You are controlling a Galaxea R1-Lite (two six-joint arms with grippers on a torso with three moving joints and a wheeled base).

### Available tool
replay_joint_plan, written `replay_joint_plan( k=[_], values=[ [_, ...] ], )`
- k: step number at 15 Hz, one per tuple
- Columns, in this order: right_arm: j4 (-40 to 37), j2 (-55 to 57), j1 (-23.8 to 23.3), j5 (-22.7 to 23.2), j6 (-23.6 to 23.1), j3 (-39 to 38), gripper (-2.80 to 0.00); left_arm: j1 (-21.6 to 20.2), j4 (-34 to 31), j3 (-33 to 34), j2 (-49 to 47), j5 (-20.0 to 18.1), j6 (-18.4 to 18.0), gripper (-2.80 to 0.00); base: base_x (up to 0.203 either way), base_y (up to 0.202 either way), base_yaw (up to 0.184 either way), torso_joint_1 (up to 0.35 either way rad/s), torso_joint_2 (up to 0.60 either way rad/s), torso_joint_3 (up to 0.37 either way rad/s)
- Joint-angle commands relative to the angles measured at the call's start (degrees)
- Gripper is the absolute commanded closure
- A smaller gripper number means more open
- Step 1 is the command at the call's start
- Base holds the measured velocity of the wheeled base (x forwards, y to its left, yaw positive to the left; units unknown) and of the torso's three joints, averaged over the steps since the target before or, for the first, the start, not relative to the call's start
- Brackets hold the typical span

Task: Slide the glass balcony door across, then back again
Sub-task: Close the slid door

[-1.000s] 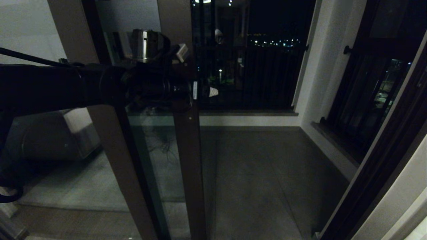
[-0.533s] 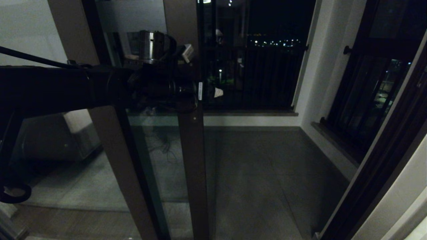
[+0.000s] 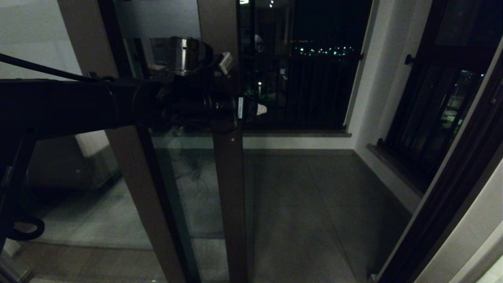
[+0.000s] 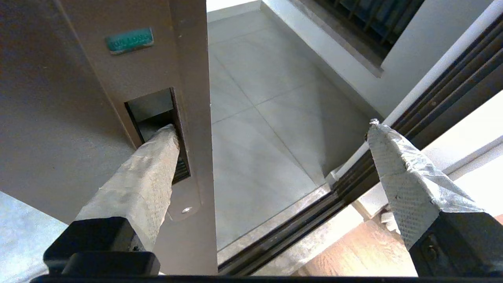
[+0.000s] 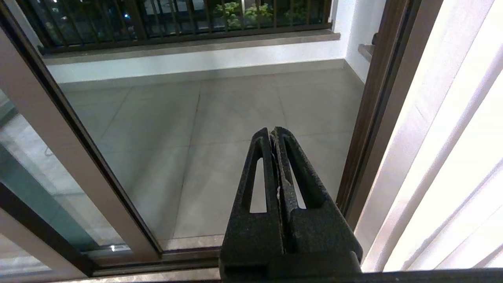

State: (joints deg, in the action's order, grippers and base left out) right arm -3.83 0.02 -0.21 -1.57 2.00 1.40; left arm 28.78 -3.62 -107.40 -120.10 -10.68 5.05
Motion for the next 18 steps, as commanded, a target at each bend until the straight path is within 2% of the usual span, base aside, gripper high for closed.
replay_joint_plan(
  k=[1,11,14,18],
  values=[
    [-0.04,0.06,0.03,-0.01,0.02,0.00,0.00,0.75,-0.04,-0.76,-1.01,-0.22,0.05,-2.80,0.000,0.000,0.000,0.000,0.00,0.000],
    [-0.04,0.06,0.03,-0.01,0.02,0.00,0.00,2.09,0.02,-1.88,-2.33,-0.13,0.05,-2.80,0.000,0.000,0.000,0.000,0.00,0.000],
    [-0.04,0.06,0.03,-0.01,0.02,0.09,0.00,3.21,0.02,-3.87,-4.16,3.00,0.05,-2.80,0.000,0.000,0.000,0.000,0.00,0.000],
    [-0.04,0.06,0.03,-0.01,0.02,0.00,0.00,4.11,0.02,-4.34,-5.05,3.12,0.05,-2.80,0.000,0.000,0.000,0.000,0.00,0.000]
  ],
)
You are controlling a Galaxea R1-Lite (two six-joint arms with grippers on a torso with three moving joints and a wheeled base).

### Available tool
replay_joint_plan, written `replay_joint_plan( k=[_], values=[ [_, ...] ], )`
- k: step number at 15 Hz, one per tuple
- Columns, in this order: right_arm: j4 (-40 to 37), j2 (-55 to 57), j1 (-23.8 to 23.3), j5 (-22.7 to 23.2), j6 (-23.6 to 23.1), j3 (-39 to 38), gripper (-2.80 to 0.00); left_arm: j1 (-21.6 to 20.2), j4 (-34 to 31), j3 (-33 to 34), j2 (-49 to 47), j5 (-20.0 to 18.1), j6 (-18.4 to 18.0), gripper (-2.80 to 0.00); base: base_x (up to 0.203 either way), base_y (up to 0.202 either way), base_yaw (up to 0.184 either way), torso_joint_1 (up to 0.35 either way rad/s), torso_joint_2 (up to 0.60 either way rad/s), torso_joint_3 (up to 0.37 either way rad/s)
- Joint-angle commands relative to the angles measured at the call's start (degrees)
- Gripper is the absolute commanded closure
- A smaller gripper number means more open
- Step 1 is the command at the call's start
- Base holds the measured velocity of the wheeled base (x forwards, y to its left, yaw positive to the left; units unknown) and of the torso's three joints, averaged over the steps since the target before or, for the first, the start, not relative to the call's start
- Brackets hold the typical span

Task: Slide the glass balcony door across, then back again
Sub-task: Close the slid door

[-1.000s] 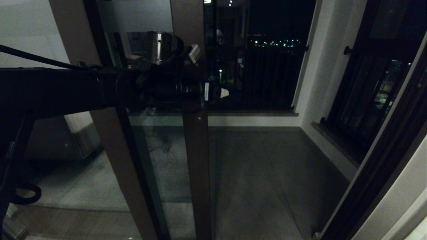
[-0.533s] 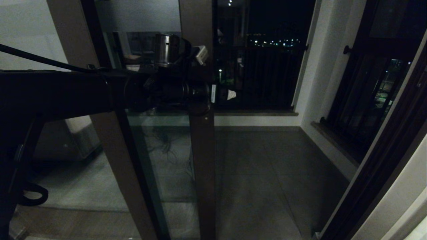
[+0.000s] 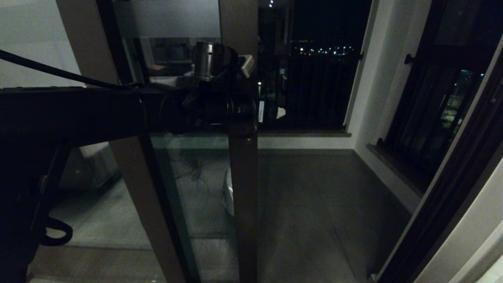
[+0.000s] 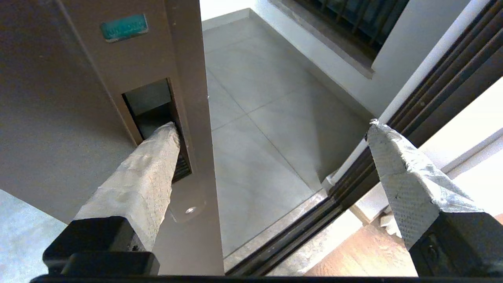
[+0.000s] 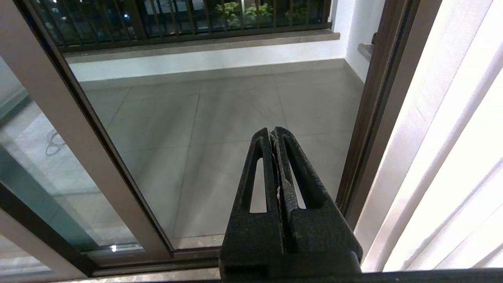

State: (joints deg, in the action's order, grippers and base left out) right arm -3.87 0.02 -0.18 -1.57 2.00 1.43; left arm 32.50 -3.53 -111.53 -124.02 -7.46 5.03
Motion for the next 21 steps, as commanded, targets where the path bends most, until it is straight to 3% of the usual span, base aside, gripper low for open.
replay_joint_plan(
  k=[1,21],
  values=[
    [0.00,0.06,0.01,-0.05,0.02,0.03,0.00,0.55,-0.07,-0.25,-1.22,-0.10,0.06,-2.80,0.000,0.000,0.000,0.000,0.00,0.000],
    [0.00,0.06,0.01,-0.03,0.02,-0.02,0.00,3.37,1.25,-0.70,-2.81,-0.19,0.14,-2.80,0.000,0.000,0.000,0.000,0.00,0.000]
  ],
)
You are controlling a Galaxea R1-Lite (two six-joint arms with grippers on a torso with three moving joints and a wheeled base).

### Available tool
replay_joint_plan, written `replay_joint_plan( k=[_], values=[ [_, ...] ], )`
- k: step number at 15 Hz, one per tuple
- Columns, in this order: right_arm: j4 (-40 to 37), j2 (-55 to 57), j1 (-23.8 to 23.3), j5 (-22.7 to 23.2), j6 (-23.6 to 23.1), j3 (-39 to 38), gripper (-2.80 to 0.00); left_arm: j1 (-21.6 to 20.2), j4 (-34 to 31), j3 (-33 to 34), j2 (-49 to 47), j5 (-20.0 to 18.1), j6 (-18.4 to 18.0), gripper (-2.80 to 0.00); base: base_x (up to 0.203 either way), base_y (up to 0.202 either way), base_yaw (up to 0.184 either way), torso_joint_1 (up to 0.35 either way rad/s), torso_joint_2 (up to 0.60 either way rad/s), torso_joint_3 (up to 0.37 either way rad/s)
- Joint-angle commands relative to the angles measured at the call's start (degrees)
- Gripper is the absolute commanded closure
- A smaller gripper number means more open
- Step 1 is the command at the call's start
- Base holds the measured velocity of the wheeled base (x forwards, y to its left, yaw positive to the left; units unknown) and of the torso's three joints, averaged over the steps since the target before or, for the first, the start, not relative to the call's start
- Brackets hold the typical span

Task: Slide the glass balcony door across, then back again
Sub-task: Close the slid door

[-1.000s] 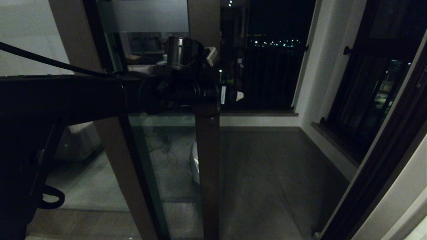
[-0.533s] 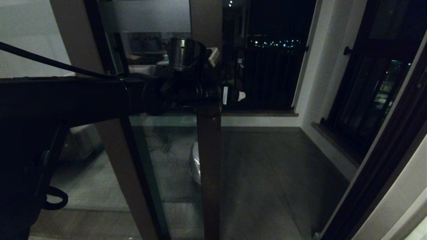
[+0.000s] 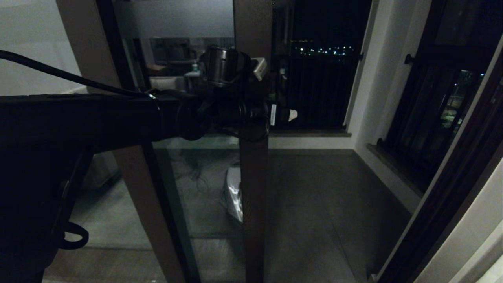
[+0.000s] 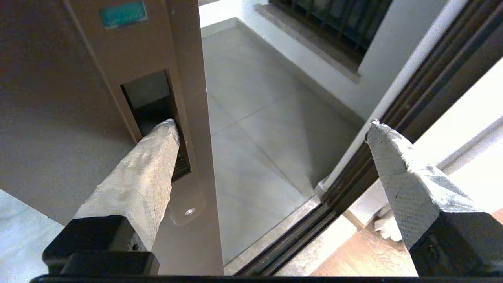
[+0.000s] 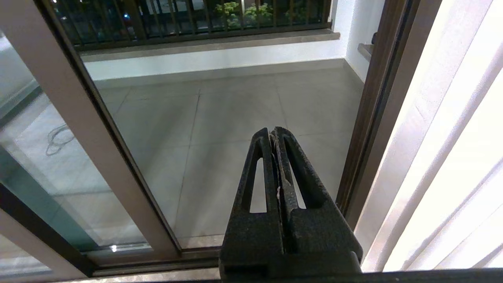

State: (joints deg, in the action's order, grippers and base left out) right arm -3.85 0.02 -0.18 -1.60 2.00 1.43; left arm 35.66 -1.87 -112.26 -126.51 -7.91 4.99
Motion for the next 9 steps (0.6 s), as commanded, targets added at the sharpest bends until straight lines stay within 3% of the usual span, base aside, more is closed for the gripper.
replay_joint_plan(
  k=[1,9],
  values=[
    [-0.02,0.06,0.01,-0.07,0.02,0.06,0.00,0.39,-0.42,0.03,-0.31,0.27,0.11,-2.80,0.000,0.000,0.000,0.000,0.00,0.000],
    [-0.02,0.06,0.01,-0.01,0.02,0.00,0.00,1.08,1.32,-0.24,-1.08,0.53,0.20,-2.80,0.000,0.000,0.000,0.000,0.00,0.000]
  ],
)
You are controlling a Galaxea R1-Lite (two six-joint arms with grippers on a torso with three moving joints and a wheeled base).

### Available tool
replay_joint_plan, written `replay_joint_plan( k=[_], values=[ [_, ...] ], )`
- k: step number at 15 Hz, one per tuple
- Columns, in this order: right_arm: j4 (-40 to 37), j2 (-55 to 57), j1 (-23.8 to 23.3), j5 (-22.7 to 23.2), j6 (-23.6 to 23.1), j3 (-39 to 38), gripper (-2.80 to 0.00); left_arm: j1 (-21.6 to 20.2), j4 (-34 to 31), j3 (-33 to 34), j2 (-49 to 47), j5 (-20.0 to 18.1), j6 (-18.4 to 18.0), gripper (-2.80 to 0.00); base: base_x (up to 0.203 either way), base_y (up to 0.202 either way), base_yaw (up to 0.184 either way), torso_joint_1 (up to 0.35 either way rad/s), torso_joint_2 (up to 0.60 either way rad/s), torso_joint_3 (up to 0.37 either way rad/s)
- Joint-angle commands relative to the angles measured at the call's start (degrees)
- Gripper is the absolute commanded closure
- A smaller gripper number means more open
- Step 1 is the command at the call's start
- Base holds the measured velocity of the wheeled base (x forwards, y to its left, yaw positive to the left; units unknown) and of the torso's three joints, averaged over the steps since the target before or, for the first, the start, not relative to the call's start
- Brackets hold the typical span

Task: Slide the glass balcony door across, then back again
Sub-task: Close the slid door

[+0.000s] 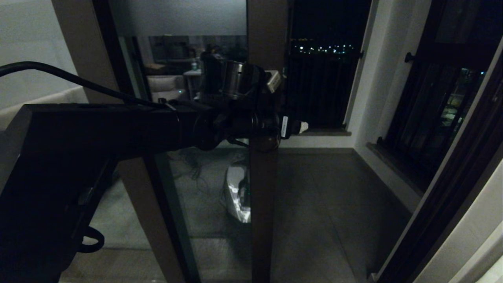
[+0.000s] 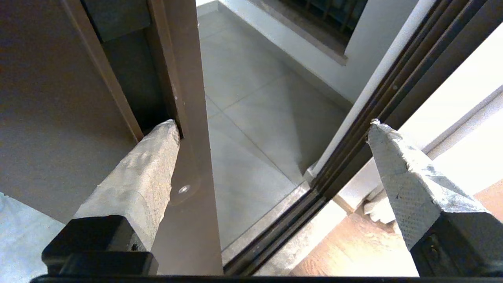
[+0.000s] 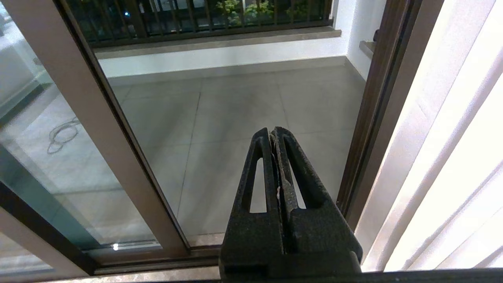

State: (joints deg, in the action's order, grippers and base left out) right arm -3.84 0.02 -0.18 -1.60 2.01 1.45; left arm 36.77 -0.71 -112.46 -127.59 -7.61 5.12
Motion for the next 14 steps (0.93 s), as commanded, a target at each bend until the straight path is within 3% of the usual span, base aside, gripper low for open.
replay_joint_plan(
  k=[1,14],
  values=[
    [-0.03,0.06,0.01,-0.02,0.01,0.03,0.00,-0.03,0.18,-0.04,0.19,0.31,0.07,-2.80,0.000,0.000,0.000,0.000,0.00,0.000],
    [-0.03,0.06,0.01,0.01,0.01,0.04,0.00,3.14,2.55,-0.13,0.06,0.22,-0.02,-2.80,0.000,0.000,0.000,0.000,0.00,0.000]
  ],
)
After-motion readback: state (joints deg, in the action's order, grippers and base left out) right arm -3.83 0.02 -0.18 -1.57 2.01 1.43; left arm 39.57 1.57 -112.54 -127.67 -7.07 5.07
